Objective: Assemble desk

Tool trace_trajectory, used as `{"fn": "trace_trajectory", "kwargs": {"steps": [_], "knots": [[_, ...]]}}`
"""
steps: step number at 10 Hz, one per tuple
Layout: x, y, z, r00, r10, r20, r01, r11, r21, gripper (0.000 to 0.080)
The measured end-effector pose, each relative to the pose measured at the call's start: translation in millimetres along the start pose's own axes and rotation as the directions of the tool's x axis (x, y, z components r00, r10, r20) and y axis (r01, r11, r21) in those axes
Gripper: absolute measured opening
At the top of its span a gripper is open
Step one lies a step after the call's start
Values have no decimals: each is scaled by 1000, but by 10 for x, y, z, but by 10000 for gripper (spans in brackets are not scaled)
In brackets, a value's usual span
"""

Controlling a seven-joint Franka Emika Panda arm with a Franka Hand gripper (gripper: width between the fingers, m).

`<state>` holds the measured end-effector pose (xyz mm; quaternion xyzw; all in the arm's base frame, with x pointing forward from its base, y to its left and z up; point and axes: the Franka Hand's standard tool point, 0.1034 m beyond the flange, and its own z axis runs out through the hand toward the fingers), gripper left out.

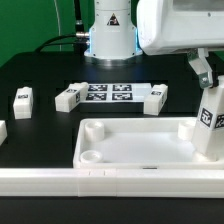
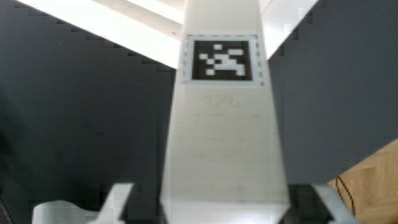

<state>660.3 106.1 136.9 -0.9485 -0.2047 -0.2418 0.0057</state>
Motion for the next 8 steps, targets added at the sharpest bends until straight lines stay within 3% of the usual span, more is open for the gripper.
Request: {"fn": "trace_trajectory", "kwargs": {"steps": [4, 7, 8], "knots": [[41, -21, 19, 998, -2, -66, 1, 1000, -14, 291], [39, -22, 21, 998, -2, -65, 1, 1000, -14, 608], [39, -22, 21, 998, -2, -65, 1, 1000, -14, 608]]}}
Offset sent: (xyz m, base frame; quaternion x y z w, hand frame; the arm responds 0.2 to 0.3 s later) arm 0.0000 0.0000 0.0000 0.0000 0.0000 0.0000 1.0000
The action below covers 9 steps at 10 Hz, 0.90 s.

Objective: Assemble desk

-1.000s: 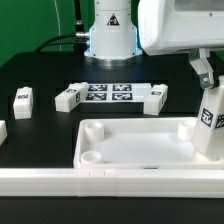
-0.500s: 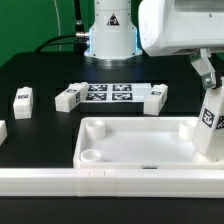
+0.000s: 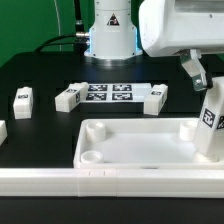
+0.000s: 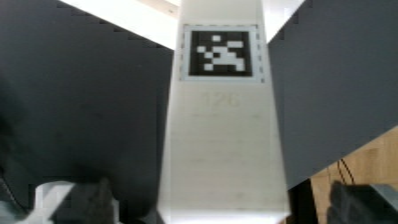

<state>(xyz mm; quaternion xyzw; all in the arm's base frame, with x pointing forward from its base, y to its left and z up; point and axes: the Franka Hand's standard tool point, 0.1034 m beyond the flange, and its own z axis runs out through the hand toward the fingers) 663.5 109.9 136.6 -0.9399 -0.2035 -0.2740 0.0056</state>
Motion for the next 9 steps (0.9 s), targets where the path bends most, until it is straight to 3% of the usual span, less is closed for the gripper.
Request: {"fn": "trace_trajectory", "kwargs": {"steps": [3, 6, 9], "knots": [[74, 17, -71, 1000, -3, -2, 3, 1000, -2, 648], [171, 76, -250, 1000, -5, 22, 5, 1000, -3, 649], [145, 57, -228, 999, -5, 44, 5, 1000, 5, 649]]}}
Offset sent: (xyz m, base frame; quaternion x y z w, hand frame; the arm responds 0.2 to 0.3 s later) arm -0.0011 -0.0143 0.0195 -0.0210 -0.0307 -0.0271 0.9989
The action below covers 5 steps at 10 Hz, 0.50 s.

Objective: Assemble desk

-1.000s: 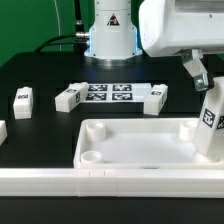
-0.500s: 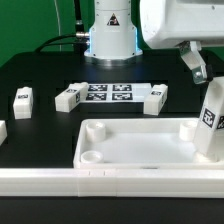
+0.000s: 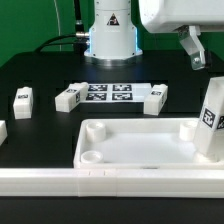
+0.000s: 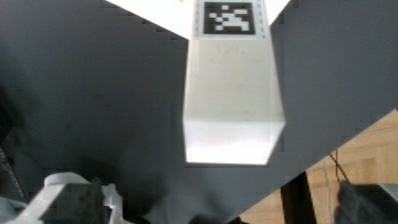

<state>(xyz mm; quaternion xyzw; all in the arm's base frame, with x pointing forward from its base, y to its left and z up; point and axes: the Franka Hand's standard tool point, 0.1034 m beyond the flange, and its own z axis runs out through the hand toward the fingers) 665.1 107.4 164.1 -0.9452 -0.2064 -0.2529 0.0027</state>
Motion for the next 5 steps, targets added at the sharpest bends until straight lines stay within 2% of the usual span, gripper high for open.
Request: {"fn": "trace_trajectory", "kwargs": {"steps": [1, 2, 3, 4, 5], "knots": [[-10, 0, 8, 1000, 0, 4, 0, 1000, 1, 649], [-92, -1, 50, 997, 7, 76, -8, 1000, 18, 649], [-106, -10, 55, 986, 29, 162, -35, 999, 34, 649], [-82, -12, 68, 981, 38, 188, -46, 998, 39, 649], [-163, -48, 83, 959, 39, 282, -58, 997, 60, 649]]}}
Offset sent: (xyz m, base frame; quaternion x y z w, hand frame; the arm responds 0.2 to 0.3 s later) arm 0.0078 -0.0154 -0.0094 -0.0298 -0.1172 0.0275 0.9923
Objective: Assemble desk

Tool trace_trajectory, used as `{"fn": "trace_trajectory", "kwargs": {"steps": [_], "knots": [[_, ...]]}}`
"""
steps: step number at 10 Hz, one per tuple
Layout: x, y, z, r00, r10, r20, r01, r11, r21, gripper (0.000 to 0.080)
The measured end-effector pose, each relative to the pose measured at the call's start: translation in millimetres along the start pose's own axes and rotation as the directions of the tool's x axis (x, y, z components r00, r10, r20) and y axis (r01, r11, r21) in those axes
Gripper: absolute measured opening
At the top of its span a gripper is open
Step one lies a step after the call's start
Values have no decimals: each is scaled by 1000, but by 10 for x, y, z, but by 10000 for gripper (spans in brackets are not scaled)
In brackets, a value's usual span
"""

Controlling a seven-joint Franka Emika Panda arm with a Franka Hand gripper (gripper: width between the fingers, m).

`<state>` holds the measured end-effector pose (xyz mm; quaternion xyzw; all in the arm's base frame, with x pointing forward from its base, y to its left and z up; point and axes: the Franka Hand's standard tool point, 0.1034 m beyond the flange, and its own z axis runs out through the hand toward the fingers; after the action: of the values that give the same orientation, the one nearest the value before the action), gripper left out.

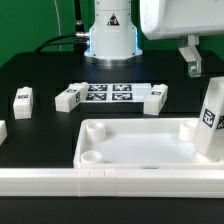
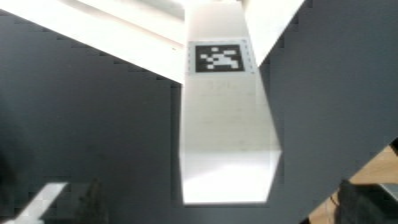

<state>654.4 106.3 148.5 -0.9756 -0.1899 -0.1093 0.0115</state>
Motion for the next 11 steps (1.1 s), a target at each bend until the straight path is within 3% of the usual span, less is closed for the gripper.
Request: {"fn": "trace_trajectory", "kwargs": {"steps": [4, 6, 11], "knots": [[-62, -110, -16, 963, -16, 269, -2, 998, 66, 649], [18, -94, 18, 965, -15, 263, -2, 998, 66, 649], [21, 3, 88, 966, -44, 256, 26, 997, 74, 649]]}}
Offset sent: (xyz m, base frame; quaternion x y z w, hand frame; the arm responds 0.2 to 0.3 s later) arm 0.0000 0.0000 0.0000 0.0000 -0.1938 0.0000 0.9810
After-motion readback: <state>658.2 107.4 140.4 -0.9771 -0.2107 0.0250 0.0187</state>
